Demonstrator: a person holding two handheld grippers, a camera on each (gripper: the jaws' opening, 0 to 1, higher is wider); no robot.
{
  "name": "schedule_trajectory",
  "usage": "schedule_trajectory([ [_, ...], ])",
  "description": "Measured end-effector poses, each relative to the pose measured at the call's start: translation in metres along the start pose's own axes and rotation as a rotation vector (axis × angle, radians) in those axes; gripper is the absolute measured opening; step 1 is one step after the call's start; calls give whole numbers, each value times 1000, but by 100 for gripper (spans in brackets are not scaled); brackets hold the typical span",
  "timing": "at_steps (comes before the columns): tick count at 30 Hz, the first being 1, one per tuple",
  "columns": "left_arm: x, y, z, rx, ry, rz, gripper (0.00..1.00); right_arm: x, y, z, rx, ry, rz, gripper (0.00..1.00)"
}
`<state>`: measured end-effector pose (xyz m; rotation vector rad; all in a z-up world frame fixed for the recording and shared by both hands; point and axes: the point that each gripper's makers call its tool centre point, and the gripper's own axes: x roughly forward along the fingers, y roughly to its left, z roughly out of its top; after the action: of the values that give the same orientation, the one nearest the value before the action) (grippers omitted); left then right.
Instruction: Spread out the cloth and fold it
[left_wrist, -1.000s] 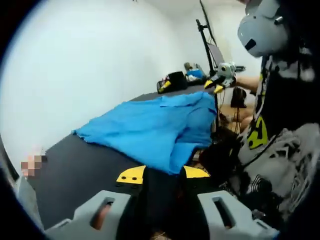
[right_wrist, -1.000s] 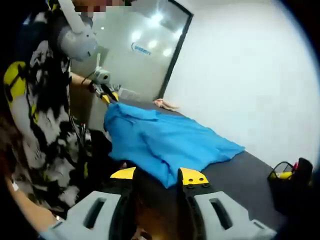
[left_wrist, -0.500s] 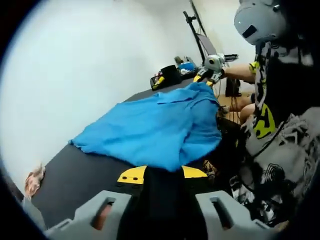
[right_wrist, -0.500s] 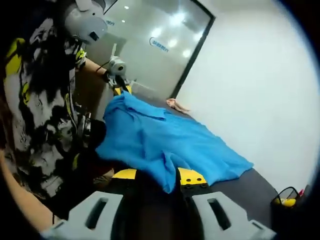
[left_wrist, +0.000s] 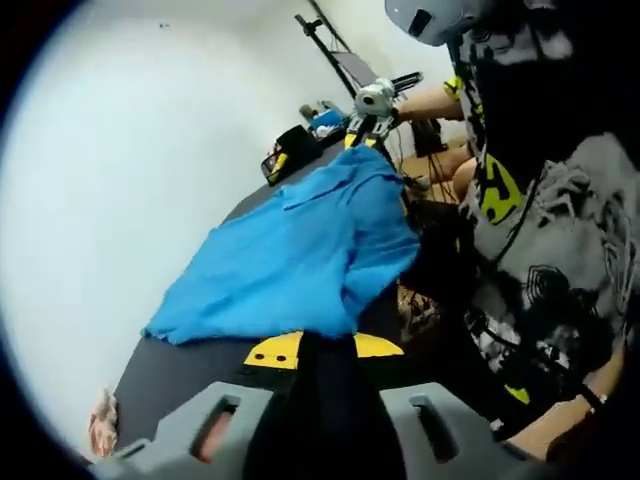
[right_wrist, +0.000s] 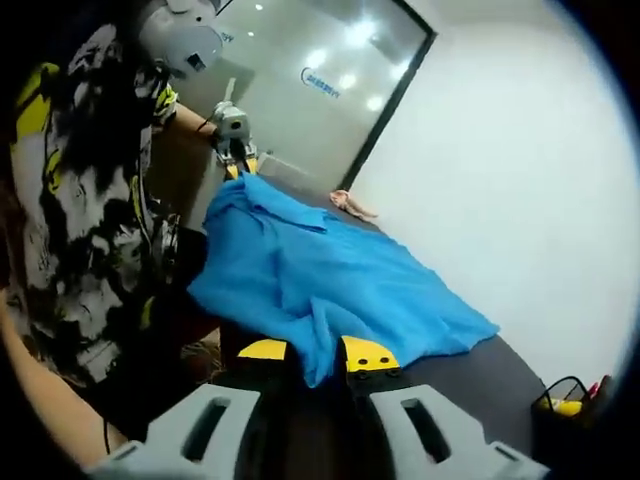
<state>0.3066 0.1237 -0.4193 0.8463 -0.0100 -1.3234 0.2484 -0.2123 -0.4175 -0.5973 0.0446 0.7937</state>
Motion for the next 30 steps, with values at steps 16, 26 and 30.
schedule_trajectory([
  [16,10,19,35,289,-27,74,29,5,2,6,20,-5,7,16],
  [26,19,5,28,439,46,-65,21,9,2,9,30,-13,15,15],
  [30,24,-4,22,361,71,-106,3,9,4,7,24,-9,26,4],
])
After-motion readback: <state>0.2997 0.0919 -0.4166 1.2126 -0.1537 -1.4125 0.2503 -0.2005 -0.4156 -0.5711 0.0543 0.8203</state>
